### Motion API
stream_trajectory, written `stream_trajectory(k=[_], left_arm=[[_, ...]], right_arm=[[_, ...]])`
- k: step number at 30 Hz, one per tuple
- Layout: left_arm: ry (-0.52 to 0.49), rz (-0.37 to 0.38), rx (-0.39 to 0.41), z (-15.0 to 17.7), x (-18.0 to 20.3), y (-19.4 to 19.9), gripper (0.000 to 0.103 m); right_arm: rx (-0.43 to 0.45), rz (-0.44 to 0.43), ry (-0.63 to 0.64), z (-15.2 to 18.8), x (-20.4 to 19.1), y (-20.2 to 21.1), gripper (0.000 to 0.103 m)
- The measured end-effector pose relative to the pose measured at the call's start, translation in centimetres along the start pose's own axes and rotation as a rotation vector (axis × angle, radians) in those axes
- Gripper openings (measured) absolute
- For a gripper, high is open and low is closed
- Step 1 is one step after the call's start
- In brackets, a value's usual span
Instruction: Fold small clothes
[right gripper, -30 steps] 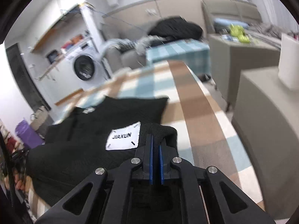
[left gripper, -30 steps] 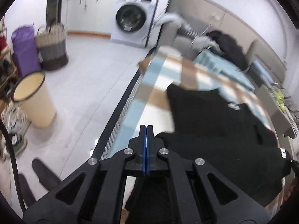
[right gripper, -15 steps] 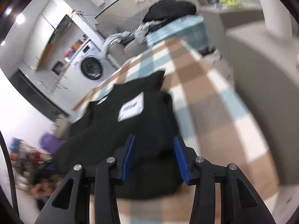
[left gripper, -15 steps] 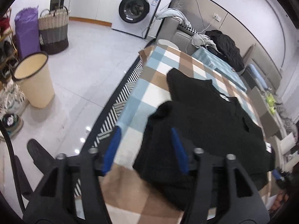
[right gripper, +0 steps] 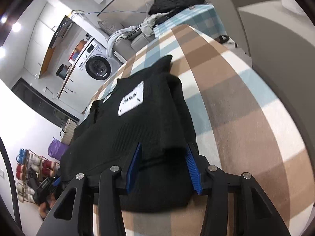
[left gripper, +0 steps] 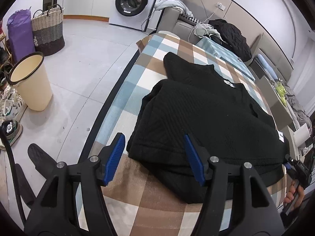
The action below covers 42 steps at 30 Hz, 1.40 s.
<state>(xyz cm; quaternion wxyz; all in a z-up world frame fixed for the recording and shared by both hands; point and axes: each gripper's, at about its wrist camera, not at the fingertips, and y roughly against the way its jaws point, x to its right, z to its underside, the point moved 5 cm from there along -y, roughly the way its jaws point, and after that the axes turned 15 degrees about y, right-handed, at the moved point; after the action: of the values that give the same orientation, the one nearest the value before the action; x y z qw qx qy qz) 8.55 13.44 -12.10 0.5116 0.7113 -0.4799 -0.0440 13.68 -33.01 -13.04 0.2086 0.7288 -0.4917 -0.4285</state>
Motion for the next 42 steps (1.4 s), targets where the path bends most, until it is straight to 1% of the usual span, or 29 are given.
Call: stream_trajectory(k=[2,4,5,6,7,9,11,15,18,20,21,22,23,24,25,27,29,31,32,33,35,36,40,42], left_arm=[[-0.002,-0.011,-0.003,0.1,-0.2,0.0,0.059],[-0.004,-0.004,-0.003,0.2,-0.3,0.3,0.059],[-0.004,0.004,-0.008,0.3,-0.3,0.3,0.059],[-0.006,0.008,-0.024,0.6,-0.3,0.2,0.063],[-0.009,0.003,-0.039,0.7,-0.4,-0.1,0.065],[-0.021,-0.018,-0.069,1.2,-0.6,-0.6,0.065],[-0.018,-0.028,-0.07,1.4,-0.9,-0.7,0.065],[0.023,0.007,-0.048,0.8,-1.4,-0.7,0.065],[0.016,0.065,-0.022,0.0,-0.5,-0.3,0.064],[0.001,0.108,0.001,-0.4,0.5,0.0,0.061],[-0.011,0.111,0.008,-0.5,0.9,0.0,0.056],[-0.019,0.1,0.011,-0.7,1.2,-0.3,0.046],[-0.022,0.083,0.009,-0.8,1.3,-0.7,0.04],[-0.017,0.066,0.002,-0.9,1.2,-1.2,0.024],[-0.004,0.062,-0.015,-1.0,1.1,-1.8,0.014],[0.015,0.079,-0.017,-1.2,1.1,-2.4,0.009],[0.013,0.09,0.0,-1.4,1.3,-2.4,0.007],[0.013,0.107,0.024,-1.9,1.7,-2.0,0.006],[0.014,0.117,0.031,-2.2,1.9,-1.7,0.006],[0.016,0.125,0.043,-2.5,2.0,-1.4,0.006],[0.02,0.153,0.059,-3.3,2.6,-0.7,0.006],[0.02,0.168,0.07,-3.8,2.9,-0.3,0.006],[0.002,0.204,0.124,-6.7,4.8,0.7,0.005],[-0.026,0.205,0.153,-8.3,6.1,0.6,0.005]], right_arm=[[0.02,-0.009,0.052,-0.8,-0.8,0.1,0.046],[0.041,-0.079,0.104,-1.1,-2.2,0.5,0.046],[0.049,-0.1,0.126,-1.1,-2.9,0.6,0.046],[0.049,-0.107,0.138,-1.0,-3.3,0.6,0.046],[0.047,-0.111,0.141,-0.9,-3.5,0.6,0.046],[0.046,-0.11,0.129,-0.8,-3.3,0.4,0.046],[0.036,-0.107,0.107,-0.8,-3.0,0.1,0.046],[0.029,-0.097,0.096,-0.8,-2.6,0.0,0.046],[0.036,-0.095,0.096,-1.0,-2.7,0.2,0.046],[0.038,-0.099,0.098,-1.0,-2.8,0.3,0.046],[0.04,-0.097,0.1,-1.1,-2.8,0.3,0.046],[0.043,-0.095,0.101,-1.1,-2.8,0.3,0.046],[0.044,-0.095,0.1,-1.1,-2.9,0.2,0.046],[0.044,-0.094,0.098,-1.1,-2.8,0.1,0.046],[0.046,-0.091,0.094,-1.1,-2.8,-0.1,0.046],[0.045,-0.078,0.081,-1.2,-2.6,-0.4,0.046],[0.061,-0.068,0.062,-1.5,-2.3,-0.4,0.033],[0.078,-0.075,0.03,-1.9,-2.0,-0.5,0.016],[0.105,-0.071,0.005,-2.3,-1.7,-0.3,0.01],[0.123,-0.078,-0.017,-2.6,-1.5,-0.1,0.008],[0.153,-0.126,-0.061,-3.4,-1.3,0.2,0.007],[0.171,-0.134,-0.075,-3.9,-1.3,0.5,0.007],[0.218,-0.142,-0.069,-6.8,-2.1,1.2,0.007],[0.231,-0.161,-0.093,-8.6,-2.3,0.9,0.007]])
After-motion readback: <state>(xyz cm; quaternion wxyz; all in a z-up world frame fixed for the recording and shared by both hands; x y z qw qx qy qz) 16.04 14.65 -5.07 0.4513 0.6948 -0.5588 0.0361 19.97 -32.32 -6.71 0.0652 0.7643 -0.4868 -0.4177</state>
